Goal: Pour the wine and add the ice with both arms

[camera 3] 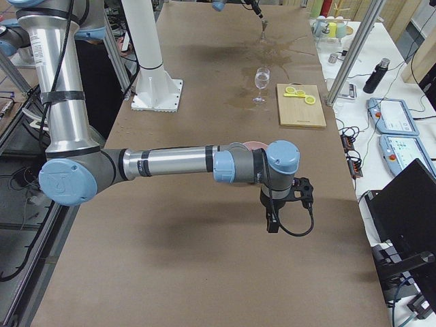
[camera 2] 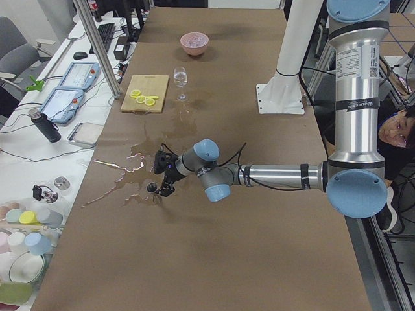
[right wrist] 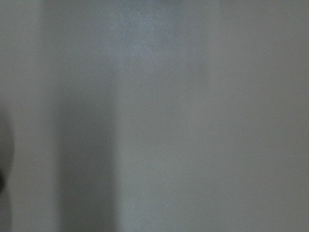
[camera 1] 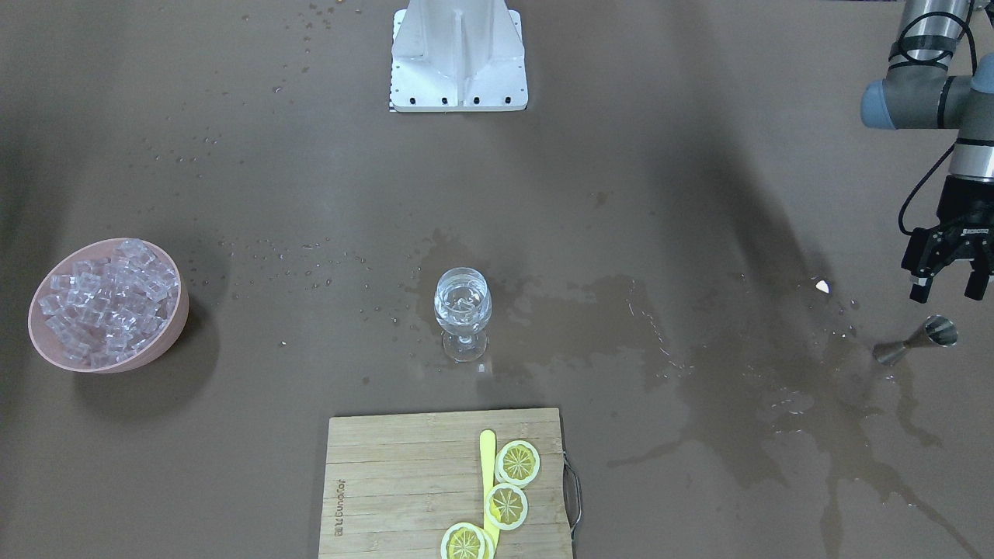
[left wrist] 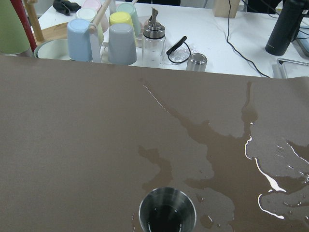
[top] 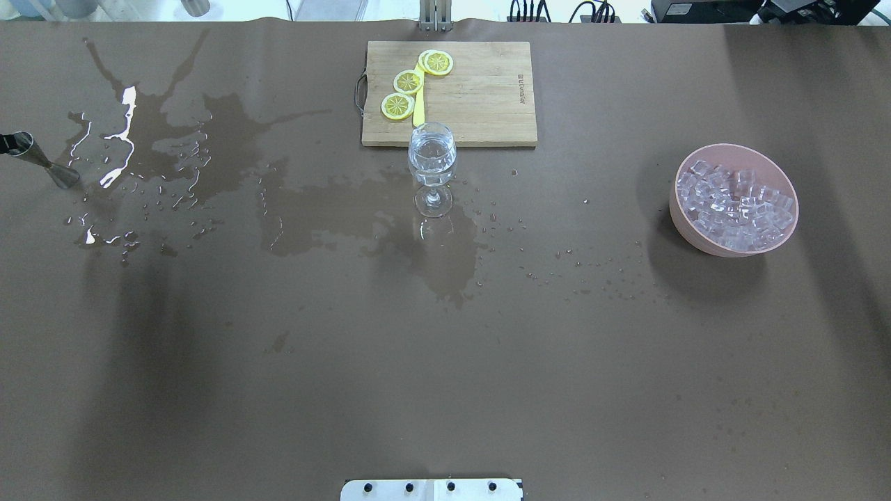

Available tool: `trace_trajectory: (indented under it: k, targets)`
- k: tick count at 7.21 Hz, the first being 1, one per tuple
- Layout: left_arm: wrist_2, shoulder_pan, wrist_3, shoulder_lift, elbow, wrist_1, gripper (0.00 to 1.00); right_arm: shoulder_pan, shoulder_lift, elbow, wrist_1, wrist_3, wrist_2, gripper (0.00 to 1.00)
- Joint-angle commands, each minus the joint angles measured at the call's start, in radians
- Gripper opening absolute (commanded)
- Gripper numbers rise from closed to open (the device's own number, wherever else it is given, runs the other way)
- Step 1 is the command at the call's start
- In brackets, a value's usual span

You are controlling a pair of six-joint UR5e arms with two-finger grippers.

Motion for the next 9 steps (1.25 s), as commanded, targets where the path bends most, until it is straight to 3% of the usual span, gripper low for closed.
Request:
trace_trajectory:
  k: [1, 4, 7, 9]
  targets:
    - [-0.184, -0.096, 0.066, -0.066, -0.024, 0.191, 0.97, 0.0, -0.001, -0.004, 0.002, 0.002, 0.0, 1.0]
    - [-0.312, -0.181, 0.322, -0.152, -0.028, 0.504, 0.96, 0.0, -0.007, -0.002, 0.004, 0.002, 0.001, 1.0]
    - [-0.352, -0.201, 0.47, -0.224, -0.044, 0.817, 0.96, 0.0, -0.007, 0.004, 0.002, 0.003, 0.001, 1.0]
    - [-0.476, -0.259, 0.556, -0.218, -0.026, 0.878, 0.96, 0.0, -0.006, 0.001, 0.002, 0.003, 0.001, 1.0]
